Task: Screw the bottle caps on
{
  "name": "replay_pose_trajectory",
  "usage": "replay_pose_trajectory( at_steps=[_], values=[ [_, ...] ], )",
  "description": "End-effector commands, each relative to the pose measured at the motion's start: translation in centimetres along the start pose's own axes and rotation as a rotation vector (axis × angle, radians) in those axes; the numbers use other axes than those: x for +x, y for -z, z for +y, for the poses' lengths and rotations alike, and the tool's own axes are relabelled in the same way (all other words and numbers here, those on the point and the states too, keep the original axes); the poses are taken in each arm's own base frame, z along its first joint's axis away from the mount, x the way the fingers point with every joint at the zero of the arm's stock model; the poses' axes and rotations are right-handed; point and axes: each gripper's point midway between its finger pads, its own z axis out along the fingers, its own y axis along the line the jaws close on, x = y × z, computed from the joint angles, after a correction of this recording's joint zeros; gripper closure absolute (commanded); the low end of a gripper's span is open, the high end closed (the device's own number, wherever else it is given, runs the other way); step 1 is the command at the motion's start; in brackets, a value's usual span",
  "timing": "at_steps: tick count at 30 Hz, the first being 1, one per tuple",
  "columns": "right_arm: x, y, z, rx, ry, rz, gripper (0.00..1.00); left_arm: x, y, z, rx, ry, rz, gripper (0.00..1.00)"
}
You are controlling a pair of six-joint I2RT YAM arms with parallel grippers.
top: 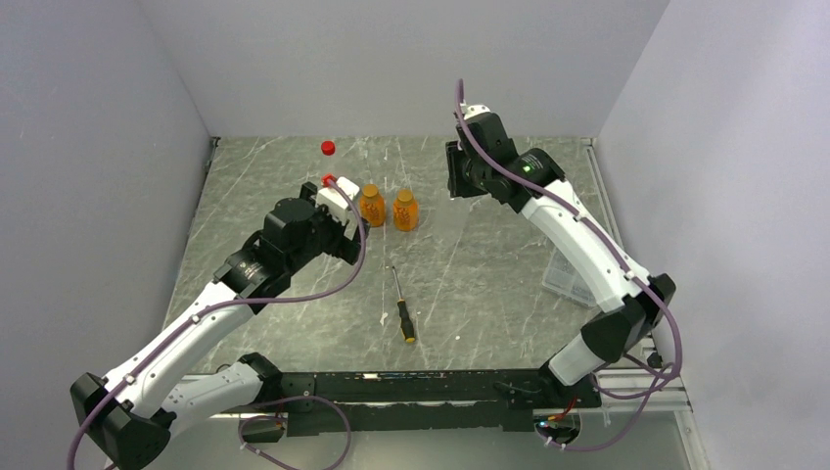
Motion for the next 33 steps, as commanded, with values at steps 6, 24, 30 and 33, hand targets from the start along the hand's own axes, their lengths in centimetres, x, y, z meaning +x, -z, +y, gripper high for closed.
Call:
replay_pose_trajectory(
  at_steps=[6,24,30,33],
  values=[
    [-0.9,-4.3,-0.2,0.024,0.045,-0.041,0.9,-0.8,0.4,2.0,-0.078,0.073,-0.046,0.0],
    [2.9,-7.0,-1.1,0.039,0.05,0.024,0.77,-0.1,0.0,2.2,-0.072,0.095,-0.029,0.01],
    [3.5,-7.0,-1.3,0.039,0.043,0.027,0.67,0.0,-0.1,2.1,-0.066,0.098,-0.024,0.01],
    [3.8,-6.9,-1.3,0.038,0.041,0.028,0.61,0.1,-0.2,2.1,-0.065,0.098,-0.022,0.01]
  ],
)
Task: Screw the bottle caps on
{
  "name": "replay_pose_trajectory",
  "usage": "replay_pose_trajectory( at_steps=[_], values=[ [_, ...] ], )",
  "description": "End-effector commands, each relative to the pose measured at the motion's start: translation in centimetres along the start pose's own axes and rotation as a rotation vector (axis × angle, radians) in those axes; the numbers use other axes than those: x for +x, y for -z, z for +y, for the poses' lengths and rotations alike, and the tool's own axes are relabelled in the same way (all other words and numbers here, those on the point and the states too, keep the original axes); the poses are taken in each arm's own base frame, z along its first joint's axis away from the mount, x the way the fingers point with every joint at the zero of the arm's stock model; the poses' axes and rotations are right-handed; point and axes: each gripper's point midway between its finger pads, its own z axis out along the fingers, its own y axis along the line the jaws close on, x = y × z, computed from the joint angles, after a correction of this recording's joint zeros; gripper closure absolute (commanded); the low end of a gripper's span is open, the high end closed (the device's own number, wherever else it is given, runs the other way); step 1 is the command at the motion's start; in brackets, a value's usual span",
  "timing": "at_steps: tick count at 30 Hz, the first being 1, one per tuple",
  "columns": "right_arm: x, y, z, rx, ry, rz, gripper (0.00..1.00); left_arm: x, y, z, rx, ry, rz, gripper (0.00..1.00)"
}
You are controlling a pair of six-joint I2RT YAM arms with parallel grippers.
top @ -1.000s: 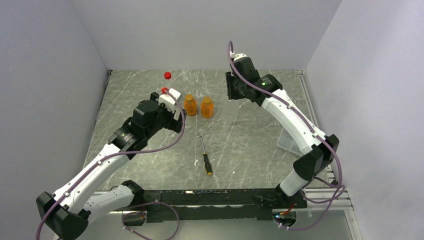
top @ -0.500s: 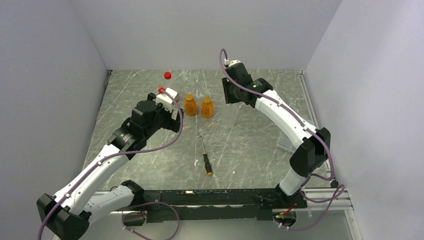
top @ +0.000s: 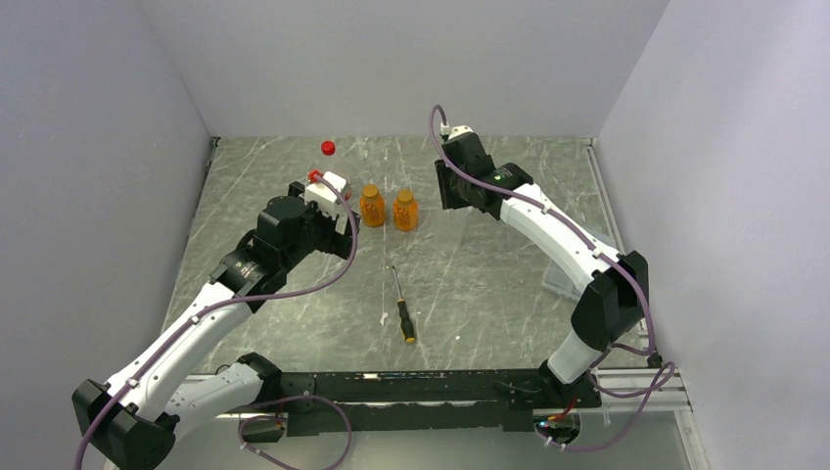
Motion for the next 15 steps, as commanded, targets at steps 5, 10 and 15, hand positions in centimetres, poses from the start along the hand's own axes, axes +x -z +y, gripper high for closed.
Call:
replay_pose_trajectory(
  at_steps=[5,10,15],
  values=[
    [-0.08,0.7,-0.33,-0.003,-0.017,-0.028,0.56,-0.82,-0.27,-0.12,0.009,0.028,-0.033,0.01],
    [0.1,0.98,-0.22,-0.011,-0.023,-0.028,0.54,-0.77,-0.3,-0.16,0.013,0.029,-0.031,0.01],
    [0.11,1.25,-0.29,-0.014,-0.026,-0.032,0.52,-0.81,-0.36,-0.21,0.017,0.029,-0.033,0.01]
  ],
)
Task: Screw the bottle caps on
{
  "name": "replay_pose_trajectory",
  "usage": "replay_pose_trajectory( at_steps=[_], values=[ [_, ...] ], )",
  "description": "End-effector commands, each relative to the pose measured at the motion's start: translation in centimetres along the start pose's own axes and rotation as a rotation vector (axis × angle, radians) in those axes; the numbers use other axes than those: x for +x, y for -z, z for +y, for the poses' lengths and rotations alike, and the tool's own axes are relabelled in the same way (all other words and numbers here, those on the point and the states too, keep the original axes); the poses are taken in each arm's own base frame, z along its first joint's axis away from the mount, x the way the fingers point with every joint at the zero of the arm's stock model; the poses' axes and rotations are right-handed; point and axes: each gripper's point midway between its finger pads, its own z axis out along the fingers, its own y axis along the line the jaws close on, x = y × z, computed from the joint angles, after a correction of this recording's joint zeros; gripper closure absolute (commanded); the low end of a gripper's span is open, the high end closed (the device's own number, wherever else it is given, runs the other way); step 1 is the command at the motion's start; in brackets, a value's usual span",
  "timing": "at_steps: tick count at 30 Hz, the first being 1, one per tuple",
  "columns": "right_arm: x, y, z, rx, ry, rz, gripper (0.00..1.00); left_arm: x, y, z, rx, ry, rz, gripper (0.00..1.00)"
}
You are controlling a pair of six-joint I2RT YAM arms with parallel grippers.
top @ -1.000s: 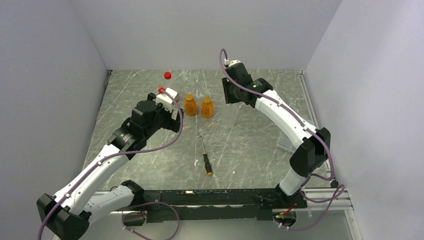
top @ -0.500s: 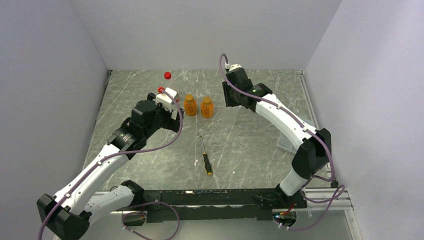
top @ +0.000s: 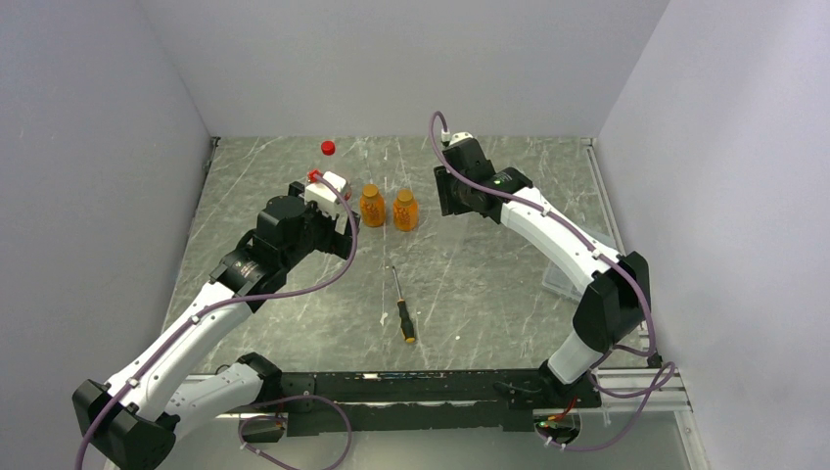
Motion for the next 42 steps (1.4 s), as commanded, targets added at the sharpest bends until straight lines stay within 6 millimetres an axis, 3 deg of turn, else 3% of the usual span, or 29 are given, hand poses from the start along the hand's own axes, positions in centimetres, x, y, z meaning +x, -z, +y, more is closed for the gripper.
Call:
replay_pose_trajectory(
  at_steps=[1,18,34,42],
  values=[
    [-1.4,1.6,0.0,-0.017,-0.027,-0.059,0.52,-0.8,-0.3,-0.2,0.014,0.027,-0.032,0.01],
    [-2.1,2.2,0.3,-0.034,-0.036,-0.07,0.46,-0.9,-0.3,-0.2,0.016,0.028,-0.03,0.01],
    [-3.4,3.2,0.1,-0.026,-0.05,-0.097,0.31,-1.1,-0.3,-0.4,0.022,0.067,-0.019,0.01],
    [-5.9,6.2,-0.3,-0.027,-0.081,-0.167,0.17,-2.1,0.0,-1.1,0.059,0.077,-0.01,0.01]
  ],
)
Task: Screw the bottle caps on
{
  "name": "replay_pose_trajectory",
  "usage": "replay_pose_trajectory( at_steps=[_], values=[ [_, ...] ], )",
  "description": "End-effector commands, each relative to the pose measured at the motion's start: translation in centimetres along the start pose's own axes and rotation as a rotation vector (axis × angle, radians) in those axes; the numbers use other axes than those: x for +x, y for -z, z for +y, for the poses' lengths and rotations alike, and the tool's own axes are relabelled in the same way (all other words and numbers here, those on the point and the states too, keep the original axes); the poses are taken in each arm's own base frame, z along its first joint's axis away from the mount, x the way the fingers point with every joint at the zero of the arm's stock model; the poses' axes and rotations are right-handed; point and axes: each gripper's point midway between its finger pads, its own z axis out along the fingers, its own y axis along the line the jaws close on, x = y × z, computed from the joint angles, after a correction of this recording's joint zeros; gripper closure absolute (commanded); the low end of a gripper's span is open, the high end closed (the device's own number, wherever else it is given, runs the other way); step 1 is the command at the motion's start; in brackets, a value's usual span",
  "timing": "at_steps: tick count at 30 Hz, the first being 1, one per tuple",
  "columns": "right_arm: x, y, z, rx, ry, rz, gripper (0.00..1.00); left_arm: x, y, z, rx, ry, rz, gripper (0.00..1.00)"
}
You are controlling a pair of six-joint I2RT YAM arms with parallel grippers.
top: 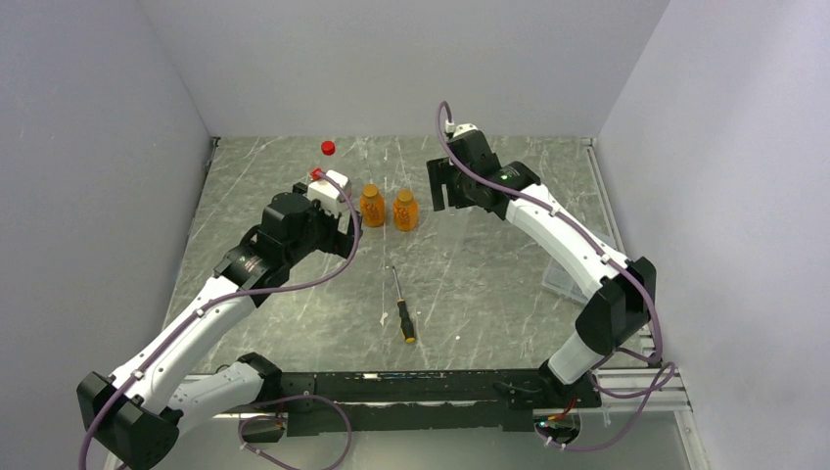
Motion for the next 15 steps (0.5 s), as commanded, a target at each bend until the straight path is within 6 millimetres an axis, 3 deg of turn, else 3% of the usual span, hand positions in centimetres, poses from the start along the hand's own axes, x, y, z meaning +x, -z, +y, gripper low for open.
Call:
replay_pose_trajectory(
  at_steps=[1,4,9,15],
  values=[
    [-5.1,5.2,-0.3,-0.016,-0.062,-0.164,0.15,-3.2,0.7,-0.8,0.049,0.029,-0.048,0.0],
    [-6.7,7.7,-0.5,-0.032,-0.09,-0.228,0.01,-4.1,0.8,-0.9,0.049,0.06,-0.034,0.0],
    [-9.0,12.2,-0.4,-0.095,-0.134,-0.352,0.0,-6.4,1.0,-1.6,0.074,0.115,-0.024,0.01],
    [-10.1,16.5,0.4,-0.215,-0.187,-0.479,0.0,-7.1,0.0,0.4,-0.07,0.213,0.034,0.0]
  ],
)
